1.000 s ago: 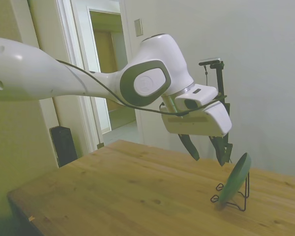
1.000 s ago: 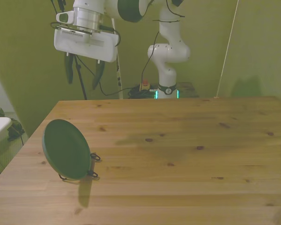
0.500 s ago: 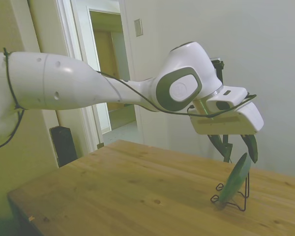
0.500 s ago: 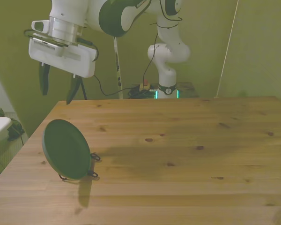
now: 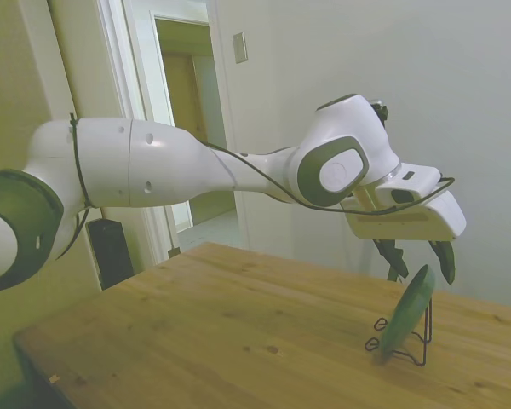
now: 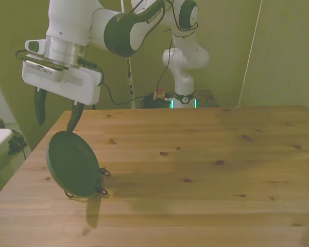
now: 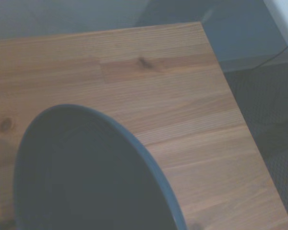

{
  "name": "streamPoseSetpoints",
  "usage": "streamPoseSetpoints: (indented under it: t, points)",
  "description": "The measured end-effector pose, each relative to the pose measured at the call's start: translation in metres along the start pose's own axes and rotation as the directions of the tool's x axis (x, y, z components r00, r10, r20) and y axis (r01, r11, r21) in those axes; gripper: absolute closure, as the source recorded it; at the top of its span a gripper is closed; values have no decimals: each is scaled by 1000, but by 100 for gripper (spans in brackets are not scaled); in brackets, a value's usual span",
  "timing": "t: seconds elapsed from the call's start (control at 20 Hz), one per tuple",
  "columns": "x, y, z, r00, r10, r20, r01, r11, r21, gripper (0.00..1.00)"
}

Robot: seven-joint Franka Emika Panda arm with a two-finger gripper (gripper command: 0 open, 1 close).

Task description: Unload the plate

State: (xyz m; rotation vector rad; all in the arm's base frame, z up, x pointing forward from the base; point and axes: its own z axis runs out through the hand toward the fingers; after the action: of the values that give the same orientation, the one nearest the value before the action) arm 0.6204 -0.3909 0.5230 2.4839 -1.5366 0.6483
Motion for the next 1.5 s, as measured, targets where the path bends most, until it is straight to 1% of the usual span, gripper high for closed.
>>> streamPoseSetpoints:
  t: [0.2, 0.25, 0.35, 0.5, 0.9, 1.5]
  points:
    - [2, -1, 14, 1000, -2, 16, 2, 1000, -22, 0]
    - [1, -2, 16, 999, -1, 38, 3, 999, -36, 100]
    - [2, -3, 17, 997, 4, 71, -1, 999, -51, 100]
    - [7, -4, 14, 997, 7, 81, -2, 998, -62, 100]
    - [10, -8, 24, 997, 3, 72, 2, 998, -70, 100]
    - [10, -10, 24, 998, -1, 65, 5, 998, -66, 100]
